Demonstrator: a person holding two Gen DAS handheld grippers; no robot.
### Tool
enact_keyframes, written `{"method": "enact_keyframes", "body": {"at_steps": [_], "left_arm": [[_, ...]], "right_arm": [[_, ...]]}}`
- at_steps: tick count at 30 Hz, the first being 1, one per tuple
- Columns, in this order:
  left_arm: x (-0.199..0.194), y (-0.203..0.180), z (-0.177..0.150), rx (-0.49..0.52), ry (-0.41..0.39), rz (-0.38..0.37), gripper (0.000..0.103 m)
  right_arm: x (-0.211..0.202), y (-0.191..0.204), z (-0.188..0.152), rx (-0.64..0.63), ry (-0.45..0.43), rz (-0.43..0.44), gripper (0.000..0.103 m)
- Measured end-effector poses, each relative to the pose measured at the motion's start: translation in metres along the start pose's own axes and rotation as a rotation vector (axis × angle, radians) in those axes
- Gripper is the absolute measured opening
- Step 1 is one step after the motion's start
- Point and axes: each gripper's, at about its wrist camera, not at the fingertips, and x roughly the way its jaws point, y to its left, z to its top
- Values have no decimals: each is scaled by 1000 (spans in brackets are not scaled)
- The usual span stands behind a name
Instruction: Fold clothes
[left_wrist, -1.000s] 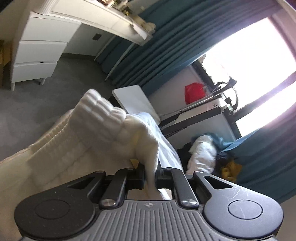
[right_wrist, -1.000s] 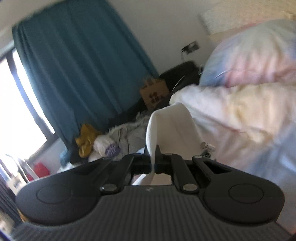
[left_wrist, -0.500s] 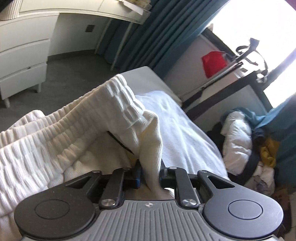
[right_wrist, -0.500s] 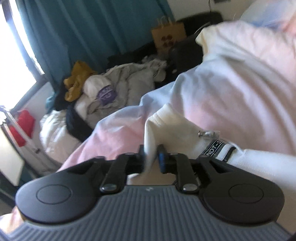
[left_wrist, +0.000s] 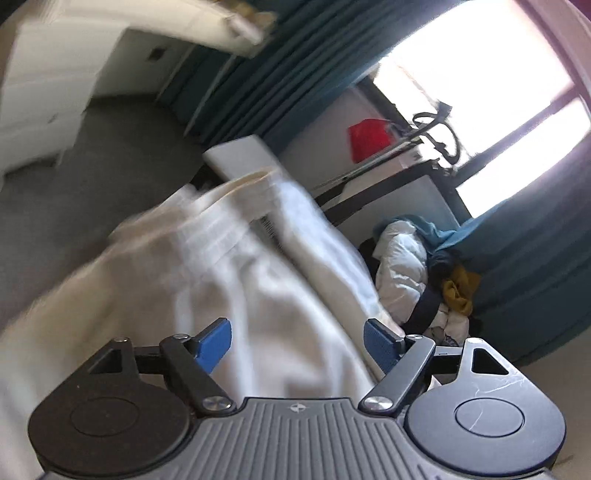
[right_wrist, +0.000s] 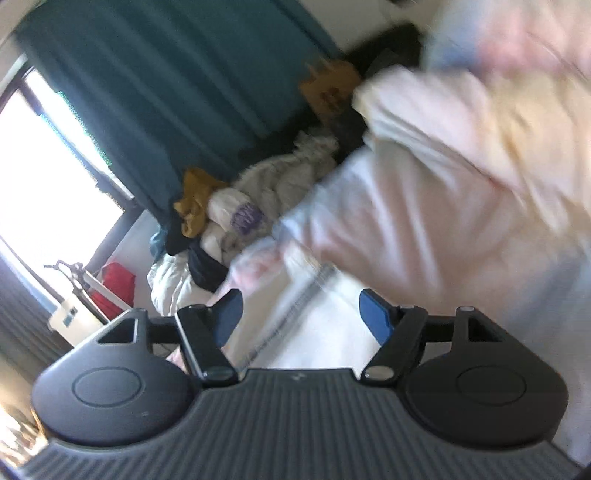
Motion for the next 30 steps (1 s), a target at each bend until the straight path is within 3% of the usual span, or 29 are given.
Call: {"method": "enact_keyframes", "body": {"at_steps": [4, 9, 12, 15, 17, 19, 21, 24, 27, 30], "left_arm": [[-8, 47, -19, -152, 74, -2, 81], [31, 74, -24, -278, 92, -31, 77], [58, 74, -17, -288, 69, -55, 74], [79, 70, -6, -275, 28, -59, 64], [94, 66, 1, -275, 8, -33, 55], [101, 58, 6, -257, -11, -18, 33], [98, 49, 11, -204, -42, -13, 18], [82, 35, 15, -161, -62, 1, 13], [53, 30, 20, -168, -86, -53, 11], [16, 27, 18, -138, -102, -69, 11]], "right_arm": [[-1, -32, -30, 159, 109, 6, 73], [26, -41, -55, 243, 153, 44, 73], [48, -41, -58, 270, 156, 93, 73], [70, -34, -53, 219, 149, 65, 72], [82, -32, -50, 191, 151, 4, 62], [84, -26, -49, 162, 127, -32, 41], [83, -18, -48, 124, 97, -58, 29], [69, 2, -45, 66, 28, -47, 18], [39, 16, -38, 68, -39, 2, 17], [7, 19, -33, 77, -48, 32, 16]]}}
